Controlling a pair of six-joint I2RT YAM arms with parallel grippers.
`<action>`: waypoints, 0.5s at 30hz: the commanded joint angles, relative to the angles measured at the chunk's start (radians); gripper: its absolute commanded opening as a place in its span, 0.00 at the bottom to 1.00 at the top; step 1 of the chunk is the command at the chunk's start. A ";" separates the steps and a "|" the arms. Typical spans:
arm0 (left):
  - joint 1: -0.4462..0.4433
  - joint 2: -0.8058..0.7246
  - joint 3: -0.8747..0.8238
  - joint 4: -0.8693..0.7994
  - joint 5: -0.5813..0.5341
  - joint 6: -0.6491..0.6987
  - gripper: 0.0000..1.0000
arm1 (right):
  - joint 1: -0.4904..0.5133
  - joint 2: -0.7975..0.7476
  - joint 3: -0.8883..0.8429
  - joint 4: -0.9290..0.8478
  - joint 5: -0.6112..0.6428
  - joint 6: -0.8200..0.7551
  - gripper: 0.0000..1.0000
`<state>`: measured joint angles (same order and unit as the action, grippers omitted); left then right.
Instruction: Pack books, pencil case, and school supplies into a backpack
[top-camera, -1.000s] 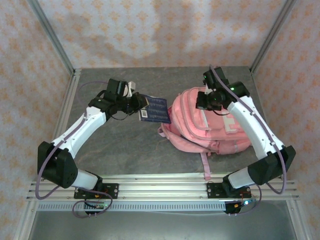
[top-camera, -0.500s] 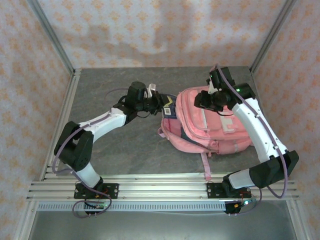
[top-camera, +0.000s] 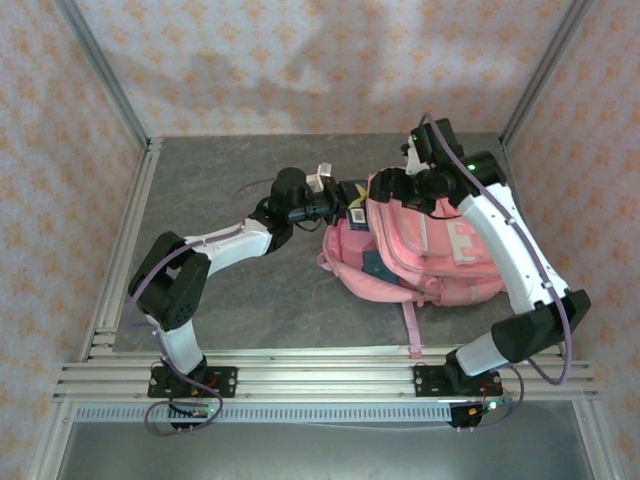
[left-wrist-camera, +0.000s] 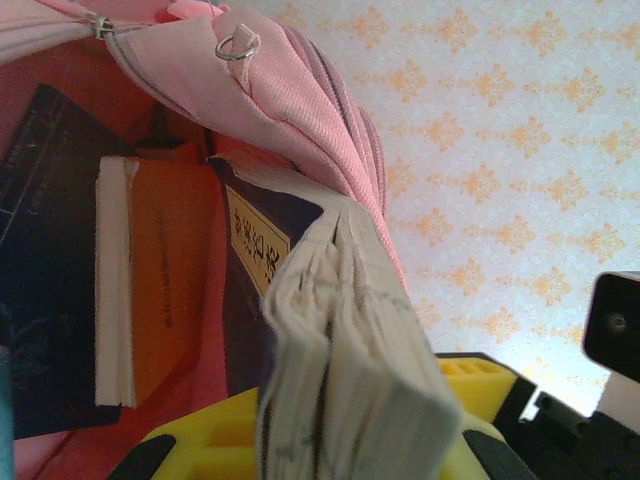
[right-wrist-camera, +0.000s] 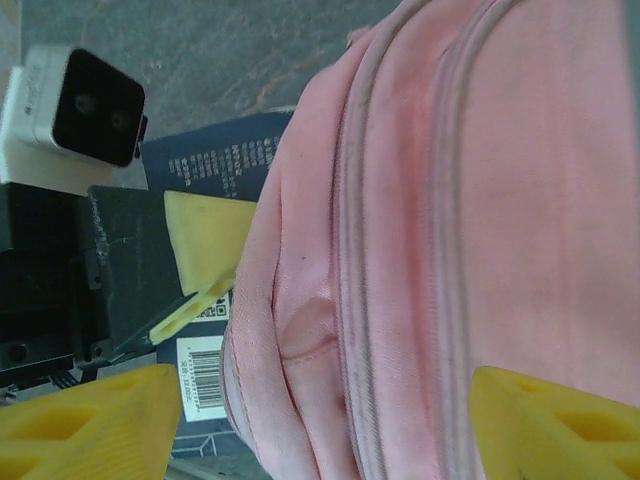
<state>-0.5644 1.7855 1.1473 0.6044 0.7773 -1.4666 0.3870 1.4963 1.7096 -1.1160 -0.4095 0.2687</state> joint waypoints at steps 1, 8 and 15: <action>-0.030 -0.008 0.081 0.198 0.027 -0.040 0.00 | 0.010 0.033 0.021 -0.024 -0.005 0.023 0.74; -0.061 0.008 0.105 0.217 0.023 -0.036 0.00 | 0.028 0.101 0.050 -0.052 0.024 0.003 0.70; -0.063 -0.010 0.090 0.189 0.022 -0.014 0.00 | 0.030 0.090 0.031 -0.065 0.089 -0.019 0.20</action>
<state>-0.5941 1.8168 1.1778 0.6250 0.7509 -1.4761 0.4118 1.5967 1.7374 -1.1648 -0.3588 0.2592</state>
